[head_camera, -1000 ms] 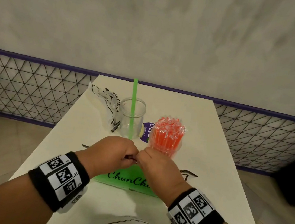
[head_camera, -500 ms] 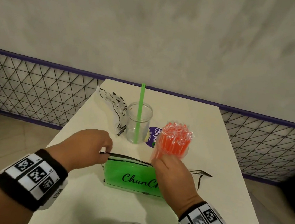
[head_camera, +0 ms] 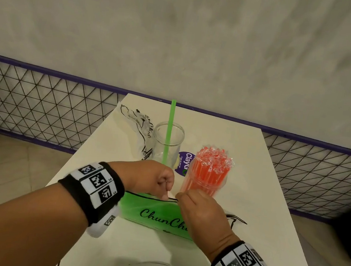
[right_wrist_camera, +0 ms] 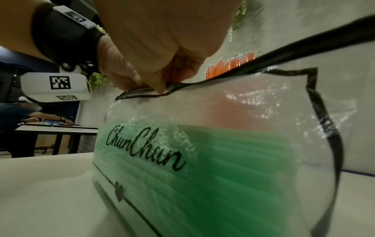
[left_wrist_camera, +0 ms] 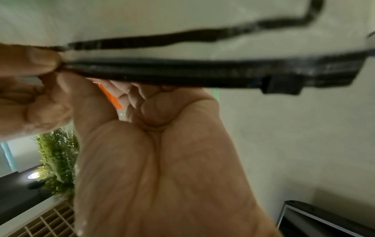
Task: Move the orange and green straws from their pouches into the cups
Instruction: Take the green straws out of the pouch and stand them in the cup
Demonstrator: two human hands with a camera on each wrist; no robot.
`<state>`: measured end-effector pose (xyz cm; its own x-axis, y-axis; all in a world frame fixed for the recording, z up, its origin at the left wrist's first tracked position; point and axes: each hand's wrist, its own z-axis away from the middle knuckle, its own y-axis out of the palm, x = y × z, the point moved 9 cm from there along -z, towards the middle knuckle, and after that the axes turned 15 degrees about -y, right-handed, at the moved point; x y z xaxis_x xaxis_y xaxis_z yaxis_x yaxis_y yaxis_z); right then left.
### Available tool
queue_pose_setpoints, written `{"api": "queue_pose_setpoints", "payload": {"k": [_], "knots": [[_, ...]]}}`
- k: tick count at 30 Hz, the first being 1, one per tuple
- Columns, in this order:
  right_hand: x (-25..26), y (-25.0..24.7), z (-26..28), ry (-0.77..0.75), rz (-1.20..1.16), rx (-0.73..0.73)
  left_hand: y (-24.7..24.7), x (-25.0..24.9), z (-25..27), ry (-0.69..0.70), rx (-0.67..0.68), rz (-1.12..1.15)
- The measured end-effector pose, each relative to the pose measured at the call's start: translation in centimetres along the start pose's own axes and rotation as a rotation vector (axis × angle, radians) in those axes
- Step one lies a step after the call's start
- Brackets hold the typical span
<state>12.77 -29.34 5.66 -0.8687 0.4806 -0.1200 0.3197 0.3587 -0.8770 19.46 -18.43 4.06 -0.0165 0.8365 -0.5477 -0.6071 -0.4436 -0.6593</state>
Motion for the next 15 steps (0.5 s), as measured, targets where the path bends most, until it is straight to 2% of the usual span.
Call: {"api": "queue_pose_setpoints", "payload": {"k": [2,6,8,11,15], "knots": [[0.0,-0.1,0.1,-0.005,-0.011,0.017,0.1,0.4,-0.1,-0.001,0.040,-0.017],[0.1,0.1,-0.3,-0.006,-0.002,0.059,-0.2,0.6,-0.7,-0.020,0.038,-0.024],[0.5,0.0,-0.8,-0.040,0.002,0.035,-0.1,0.4,-0.9,-0.022,0.059,-0.007],[1.3,-0.1,-1.6,-0.108,-0.006,0.004,0.0,0.8,-1.2,-0.040,0.101,0.038],[1.4,0.4,-2.2,-0.132,0.019,0.068,0.2,1.5,-1.3,-0.093,0.163,0.167]]}}
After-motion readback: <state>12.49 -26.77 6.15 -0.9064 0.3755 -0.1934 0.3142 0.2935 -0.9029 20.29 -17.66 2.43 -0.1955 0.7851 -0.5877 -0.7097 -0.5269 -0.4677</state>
